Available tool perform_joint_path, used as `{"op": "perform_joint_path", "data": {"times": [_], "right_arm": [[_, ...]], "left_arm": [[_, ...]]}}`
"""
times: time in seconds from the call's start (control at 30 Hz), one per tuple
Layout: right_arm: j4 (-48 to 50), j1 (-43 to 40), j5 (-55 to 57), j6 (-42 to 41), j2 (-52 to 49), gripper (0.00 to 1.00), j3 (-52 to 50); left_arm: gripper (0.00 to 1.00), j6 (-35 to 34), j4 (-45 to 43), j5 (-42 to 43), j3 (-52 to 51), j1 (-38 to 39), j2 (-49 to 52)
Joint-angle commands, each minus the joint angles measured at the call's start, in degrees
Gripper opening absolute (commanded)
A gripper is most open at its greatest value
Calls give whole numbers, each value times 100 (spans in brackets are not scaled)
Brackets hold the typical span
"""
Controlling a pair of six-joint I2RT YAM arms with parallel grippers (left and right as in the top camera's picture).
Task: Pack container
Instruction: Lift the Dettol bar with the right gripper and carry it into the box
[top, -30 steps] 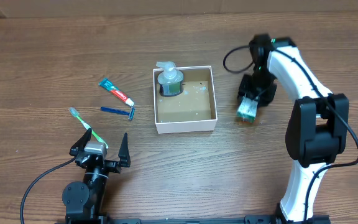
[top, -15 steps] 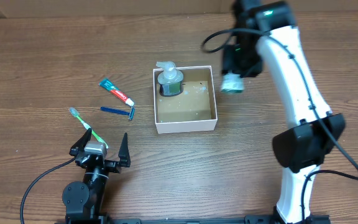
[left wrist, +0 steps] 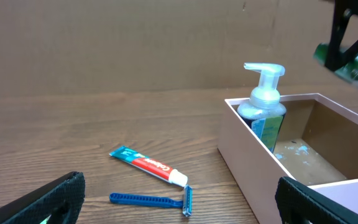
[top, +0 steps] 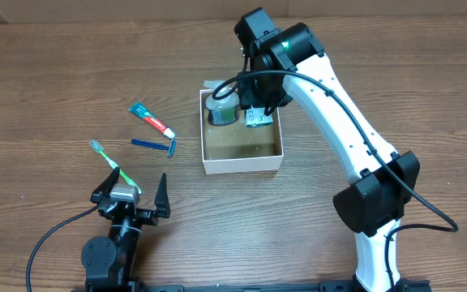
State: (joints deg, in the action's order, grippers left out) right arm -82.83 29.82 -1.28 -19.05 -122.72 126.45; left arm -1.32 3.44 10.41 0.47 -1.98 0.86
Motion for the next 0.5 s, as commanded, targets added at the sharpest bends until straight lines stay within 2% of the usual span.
{"op": "perform_joint_path", "data": {"times": [0.0,0.23,0.47], "right_arm": [[337,-26,83,-114,201,42,-461],[1342,-26,129,-114,201,42,-1639],[2190,-26,278,-109,201,42,-2363]], "left_arm": [[100,-15,9,-50,-20,-26,-61],[100,-17,9,-50,-20,-26,-61],[100,-15,9,-52,-20,-26,-61]]}}
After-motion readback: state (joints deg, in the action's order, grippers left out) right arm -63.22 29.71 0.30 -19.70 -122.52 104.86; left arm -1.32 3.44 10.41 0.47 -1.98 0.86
